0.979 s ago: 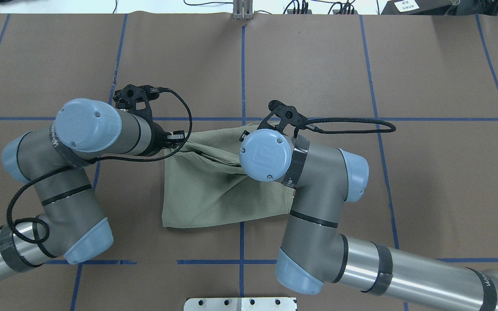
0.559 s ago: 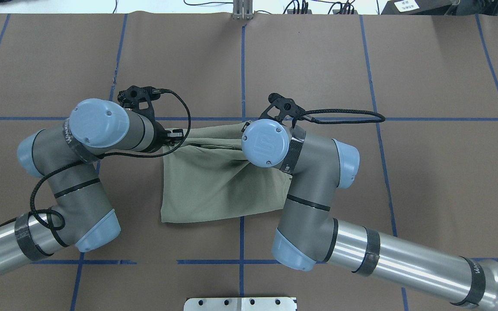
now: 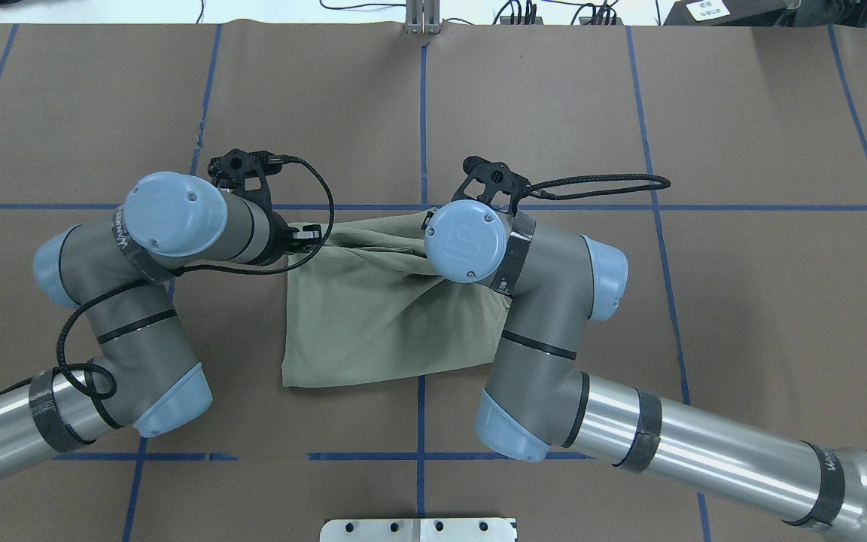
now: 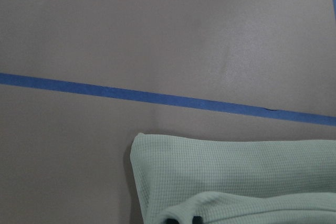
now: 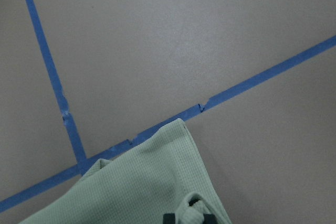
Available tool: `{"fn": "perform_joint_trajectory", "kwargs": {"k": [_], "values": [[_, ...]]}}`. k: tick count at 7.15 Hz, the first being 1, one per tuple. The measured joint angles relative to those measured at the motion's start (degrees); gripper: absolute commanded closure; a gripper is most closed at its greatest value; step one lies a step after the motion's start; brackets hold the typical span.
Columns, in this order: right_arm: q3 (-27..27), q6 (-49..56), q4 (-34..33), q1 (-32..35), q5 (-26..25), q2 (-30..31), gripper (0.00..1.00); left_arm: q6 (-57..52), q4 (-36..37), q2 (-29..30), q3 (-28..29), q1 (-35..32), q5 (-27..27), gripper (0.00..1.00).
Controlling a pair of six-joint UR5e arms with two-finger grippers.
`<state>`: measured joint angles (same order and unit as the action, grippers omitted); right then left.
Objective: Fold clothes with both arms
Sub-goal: 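Lay the folded edge down on the far side and release both grippers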
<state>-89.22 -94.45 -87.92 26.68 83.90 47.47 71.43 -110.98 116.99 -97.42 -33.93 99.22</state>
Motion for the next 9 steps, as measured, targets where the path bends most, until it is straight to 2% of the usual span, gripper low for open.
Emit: {"fn": "perform_joint_trajectory", "kwargs": {"k": [2, 3, 4, 5, 6, 9], "values": [[-2.0, 3.4, -0.1, 0.9, 2.8, -0.1, 0.01, -5.6, -0.1, -0.4, -1.4, -1.4, 0.4, 0.00], [-2.6, 3.1, -0.1, 0.5, 3.0, -0.2, 0.12, -6.5, -0.1, -0.5, -1.7, -1.7, 0.4, 0.00], [-2.7, 1.5, 0.0, -0.4, 2.2, -0.4, 0.34, -6.8, -0.1, -0.6, -1.8, -1.8, 0.4, 0.00], [-2.6, -0.6, 0.2, -1.4, 1.1, -0.5, 0.83, -6.9, -0.1, -0.7, -1.9, -1.8, 0.4, 0.00], [-2.5, -2.3, 0.3, -1.9, 0.5, -0.6, 1.00, -6.9, -0.1, -0.7, -1.9, -1.8, 0.4, 0.00], [-2.4, -5.1, 0.5, -1.9, 0.1, -0.7, 1.00, -6.7, -0.1, -0.7, -1.9, -1.8, 0.4, 0.00]]}}
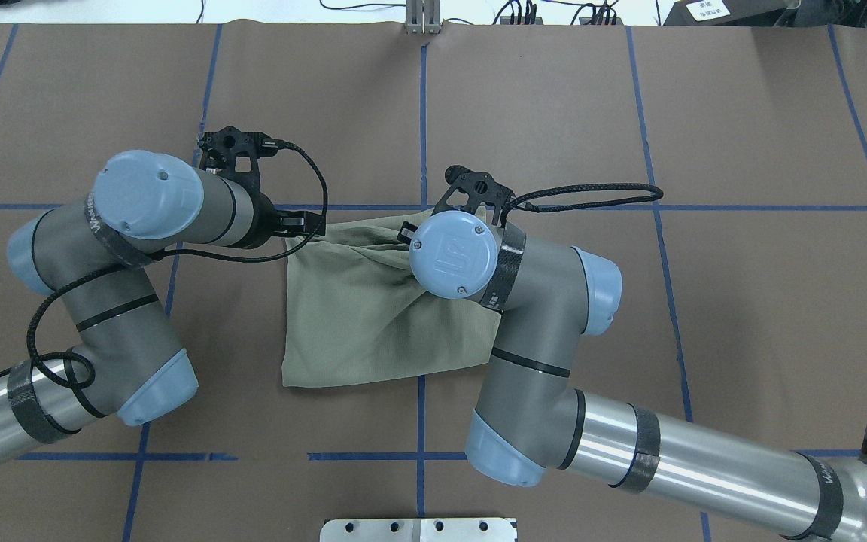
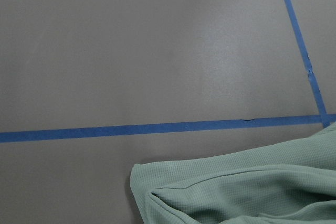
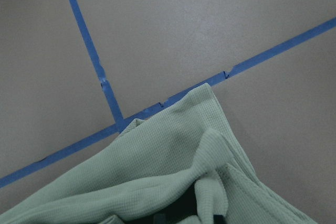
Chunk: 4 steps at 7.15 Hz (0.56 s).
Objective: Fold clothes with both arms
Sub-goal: 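Lay the folded edge down on the far side and release both grippers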
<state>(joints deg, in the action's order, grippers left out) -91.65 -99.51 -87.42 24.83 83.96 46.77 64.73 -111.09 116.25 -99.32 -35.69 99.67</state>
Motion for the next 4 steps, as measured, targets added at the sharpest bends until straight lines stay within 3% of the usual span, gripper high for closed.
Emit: {"fn": "perform_joint_trajectory", "kwargs": {"k": [2, 4], "values": [[2.4, -0.2, 0.1, 2.0, 0.0, -0.4, 1.00, 0.1, 0.0, 0.0, 0.0, 0.0, 0.0, 0.00], [9.5, -0.1, 2.1, 4.2, -0.5, -1.8, 0.95, 0.2, 0.0, -0.1, 0.0, 0.0, 0.0, 0.00]]}}
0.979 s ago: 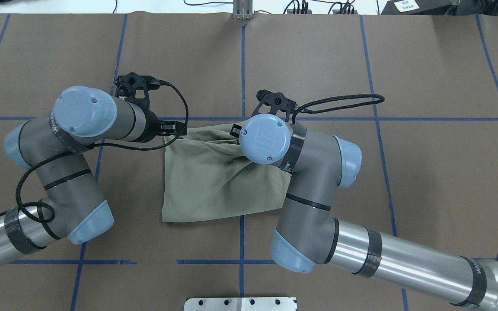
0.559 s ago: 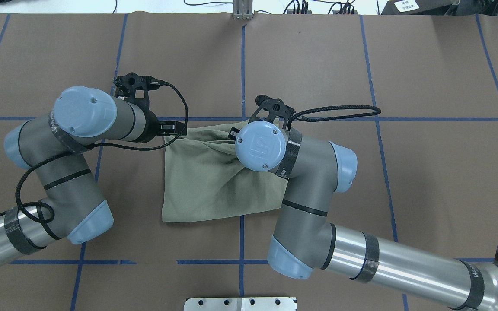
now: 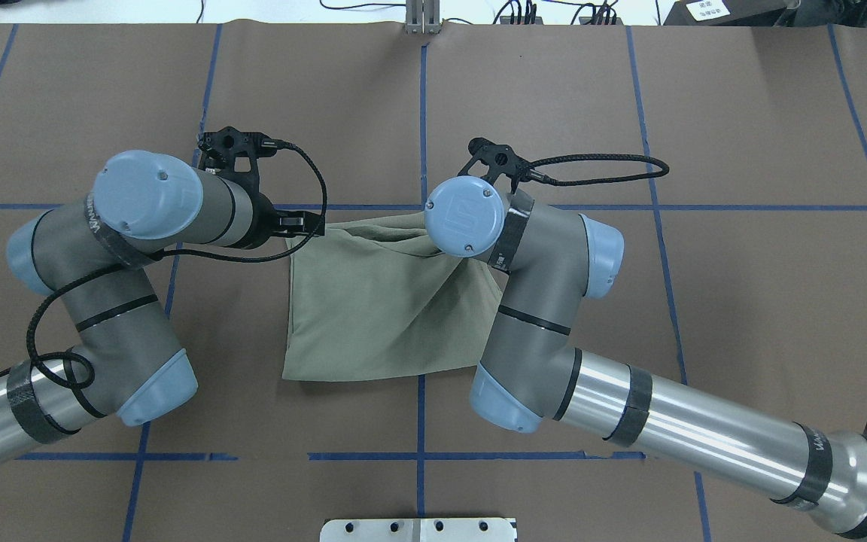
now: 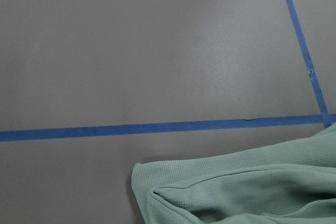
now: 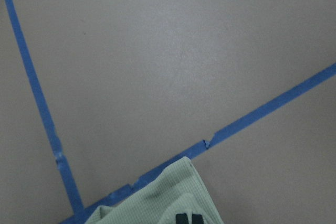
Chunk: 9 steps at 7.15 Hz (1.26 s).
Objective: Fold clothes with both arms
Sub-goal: 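Lay the folded edge down on the far side and release both grippers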
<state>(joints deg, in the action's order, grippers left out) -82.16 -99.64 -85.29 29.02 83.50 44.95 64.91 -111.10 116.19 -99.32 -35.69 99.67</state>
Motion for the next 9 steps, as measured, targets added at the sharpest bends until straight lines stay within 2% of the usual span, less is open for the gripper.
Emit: {"fn": "perform_joint_trajectory", "kwargs": {"k": [1, 2, 4, 6, 7, 8, 9], "values": [[3.6, 0.1, 2.4, 0.5, -0.4, -1.1, 0.01, 0.0, 0.0, 0.0, 0.0, 0.0, 0.0, 0.00], [5.9, 1.7, 4.2, 0.7, -0.8, -2.2, 0.00, 0.0, 0.0, 0.0, 0.0, 0.0, 0.0, 0.00], [7.0, 7.7, 5.0, 1.1, -0.1, -4.0, 0.00, 0.0, 0.0, 0.0, 0.0, 0.1, 0.0, 0.00], [4.4, 14.9, 4.5, 3.9, 6.7, -3.9, 0.00, 0.3, 0.0, 0.3, 1.0, 0.5, -0.1, 0.00], [1.0, 19.2, 2.8, 5.8, 10.9, -2.6, 0.00, 1.6, 0.0, 0.9, 2.3, 0.9, -0.3, 0.00], [-3.7, 22.7, 0.1, 7.3, 13.8, -0.7, 0.00, 3.5, 0.0, 2.1, 4.2, 1.3, -0.4, 0.08], [-8.5, 24.5, -2.5, 8.1, 15.3, 1.6, 0.00, 4.8, 0.0, 4.0, 6.6, 1.5, -0.5, 0.67]]}}
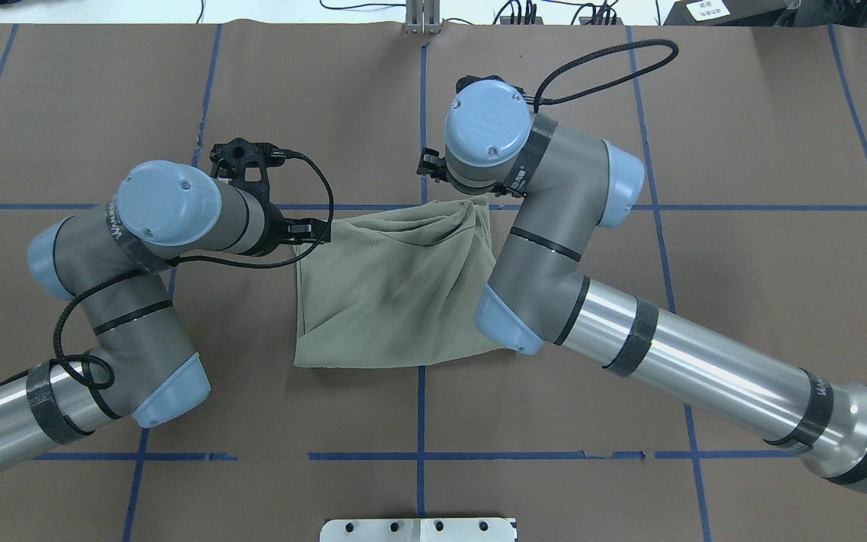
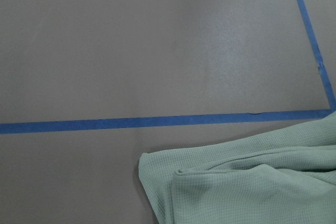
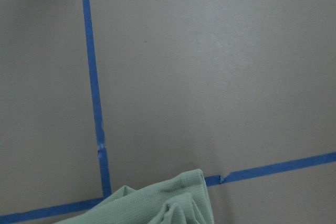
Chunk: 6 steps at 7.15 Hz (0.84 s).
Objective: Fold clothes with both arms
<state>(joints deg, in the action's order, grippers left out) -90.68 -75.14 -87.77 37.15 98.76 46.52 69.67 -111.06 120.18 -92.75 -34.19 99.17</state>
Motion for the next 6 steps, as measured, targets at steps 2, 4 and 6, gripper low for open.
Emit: {"fn": "perform_joint_trajectory", "kwargs": {"k": [2, 4, 6], "values": [[-4.4, 0.9, -2.0, 0.3, 0.6, 2.3, 0.00, 1.5, -2.2, 1.9, 3.2, 0.1, -0.1, 1.00], [-5.0, 1.0, -2.3, 0.3, 0.5, 2.9, 0.00, 1.6, -5.8, 1.9, 5.4, 0.0, -0.5, 1.00], [-5.1, 1.0, -2.3, 0.3, 0.4, 3.1, 0.00, 1.1, -6.6, 1.8, 5.7, -0.6, -1.8, 1.00]]}}
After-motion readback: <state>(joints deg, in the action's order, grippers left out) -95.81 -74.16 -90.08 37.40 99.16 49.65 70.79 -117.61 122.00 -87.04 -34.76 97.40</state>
